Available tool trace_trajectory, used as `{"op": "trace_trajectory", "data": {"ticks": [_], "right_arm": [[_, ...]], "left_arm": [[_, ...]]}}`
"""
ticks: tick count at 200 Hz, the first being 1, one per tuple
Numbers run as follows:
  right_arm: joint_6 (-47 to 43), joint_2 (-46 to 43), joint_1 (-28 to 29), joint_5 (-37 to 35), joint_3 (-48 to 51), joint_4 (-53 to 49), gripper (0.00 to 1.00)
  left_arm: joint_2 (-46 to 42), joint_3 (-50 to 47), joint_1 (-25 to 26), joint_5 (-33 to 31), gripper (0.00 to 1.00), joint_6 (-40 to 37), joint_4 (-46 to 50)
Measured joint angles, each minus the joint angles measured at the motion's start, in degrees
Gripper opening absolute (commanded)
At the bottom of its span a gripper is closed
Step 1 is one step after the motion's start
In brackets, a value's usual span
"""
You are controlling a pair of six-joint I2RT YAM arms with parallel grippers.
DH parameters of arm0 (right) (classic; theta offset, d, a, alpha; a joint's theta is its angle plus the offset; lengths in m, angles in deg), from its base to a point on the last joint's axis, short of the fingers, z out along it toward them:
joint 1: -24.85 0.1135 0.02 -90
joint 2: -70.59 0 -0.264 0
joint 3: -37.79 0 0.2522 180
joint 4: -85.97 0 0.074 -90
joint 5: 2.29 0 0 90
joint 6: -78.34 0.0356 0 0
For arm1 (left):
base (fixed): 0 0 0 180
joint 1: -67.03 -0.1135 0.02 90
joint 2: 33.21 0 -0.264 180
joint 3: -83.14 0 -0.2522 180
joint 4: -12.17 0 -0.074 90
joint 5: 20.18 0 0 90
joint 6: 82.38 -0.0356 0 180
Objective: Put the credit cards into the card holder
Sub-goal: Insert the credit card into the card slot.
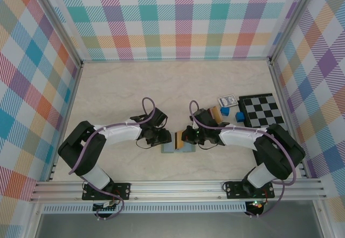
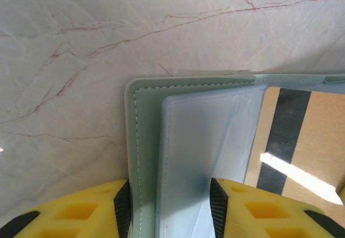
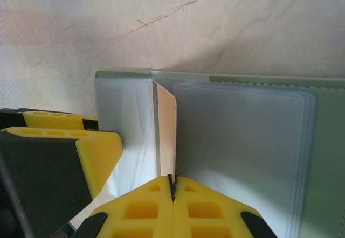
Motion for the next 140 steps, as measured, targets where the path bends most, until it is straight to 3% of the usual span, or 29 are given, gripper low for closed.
{"op": "trace_trajectory", "data": {"ticks": [51,102,140], "right_arm": [[2.95,3.52,0.0,3.13,0.37,5.4,0.02],[2.03,2.82,0.04,2.97,-0.44,2.99,0.03],[1.64,5.66,0.11,4.04,-2.51,2.82,0.04]], "left_arm": [[-0.57,-0.7,0.0,0.26,0.49,0.61,-1.14],[-1.99,-1.7,0.0,-0.55,0.56,1.05,-2.03],[-3.76,-2.4,0.0,-3.96,0.52,2.34,-0.92]]}}
